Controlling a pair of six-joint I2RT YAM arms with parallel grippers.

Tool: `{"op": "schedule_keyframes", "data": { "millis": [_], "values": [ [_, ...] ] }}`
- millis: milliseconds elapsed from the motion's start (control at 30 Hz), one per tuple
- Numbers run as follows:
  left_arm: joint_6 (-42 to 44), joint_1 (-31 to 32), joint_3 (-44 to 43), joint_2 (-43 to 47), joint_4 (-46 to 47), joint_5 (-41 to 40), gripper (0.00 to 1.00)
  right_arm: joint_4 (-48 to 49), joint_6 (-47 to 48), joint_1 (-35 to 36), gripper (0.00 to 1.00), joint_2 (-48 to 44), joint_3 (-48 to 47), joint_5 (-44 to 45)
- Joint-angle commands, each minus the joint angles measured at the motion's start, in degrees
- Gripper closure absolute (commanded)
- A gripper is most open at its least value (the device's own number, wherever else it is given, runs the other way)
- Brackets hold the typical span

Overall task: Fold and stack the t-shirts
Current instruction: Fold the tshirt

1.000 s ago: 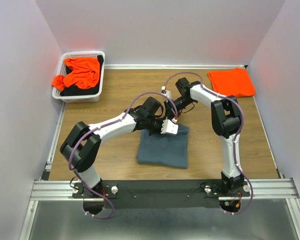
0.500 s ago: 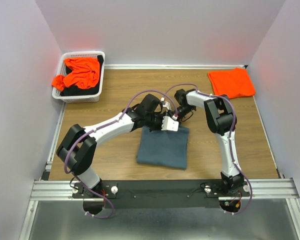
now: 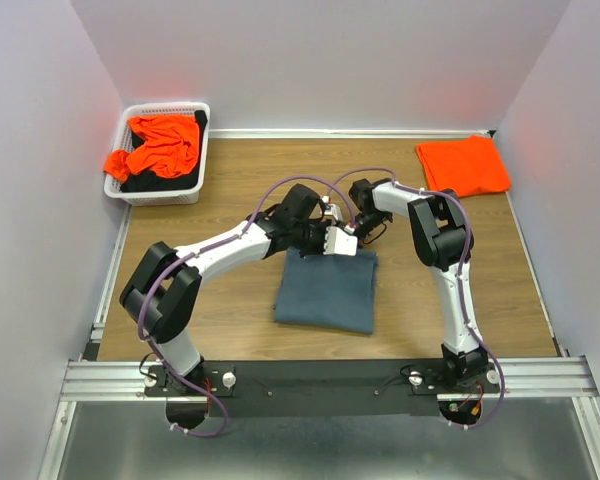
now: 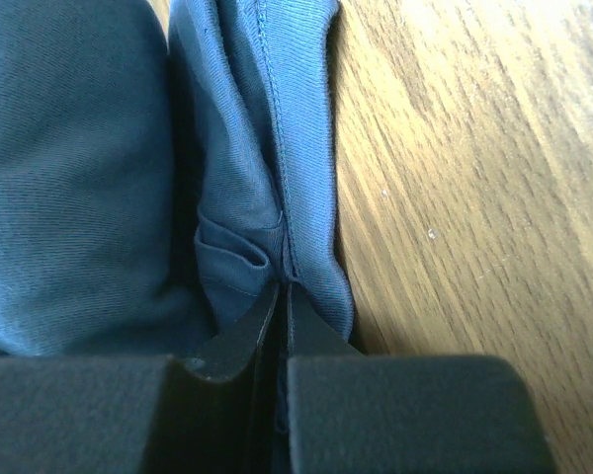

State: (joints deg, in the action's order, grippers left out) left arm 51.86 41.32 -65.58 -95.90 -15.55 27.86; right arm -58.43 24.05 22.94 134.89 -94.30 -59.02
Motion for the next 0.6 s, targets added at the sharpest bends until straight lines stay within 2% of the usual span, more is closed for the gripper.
{"op": "schedule_keyframes", "data": {
  "millis": [0, 200, 267, 467, 567],
  "values": [
    [0.44, -0.36, 0.28, -0.96, 3.42, -1.57, 0.87, -0.10, 1.35, 0.70, 0.86, 0.02, -1.06, 4.09],
    [-0.09, -0.45, 0.02, 2.11, 2.29, -1.58, 0.68, 0.16, -0.06, 0.35, 0.82, -3.40, -4.57, 13.83],
    [-0.61, -0.63, -1.12, 4.66, -0.60, 0.00, 0.62, 0.25, -0.32, 0.18, 0.74, -4.63, -6.33, 18.67],
    [-5.79, -3.61, -2.36, 10.64, -8.95, 7.46, 0.59, -0.10, -0.32, -0.35, 0.58, -9.55, -11.42, 29.74],
    [-8.08, -8.08, -1.75, 11.17, -11.34, 12.74, 0.58, -0.01, 0.38, -1.14, 0.52, -10.96, -13.36, 33.44]
  ]
}}
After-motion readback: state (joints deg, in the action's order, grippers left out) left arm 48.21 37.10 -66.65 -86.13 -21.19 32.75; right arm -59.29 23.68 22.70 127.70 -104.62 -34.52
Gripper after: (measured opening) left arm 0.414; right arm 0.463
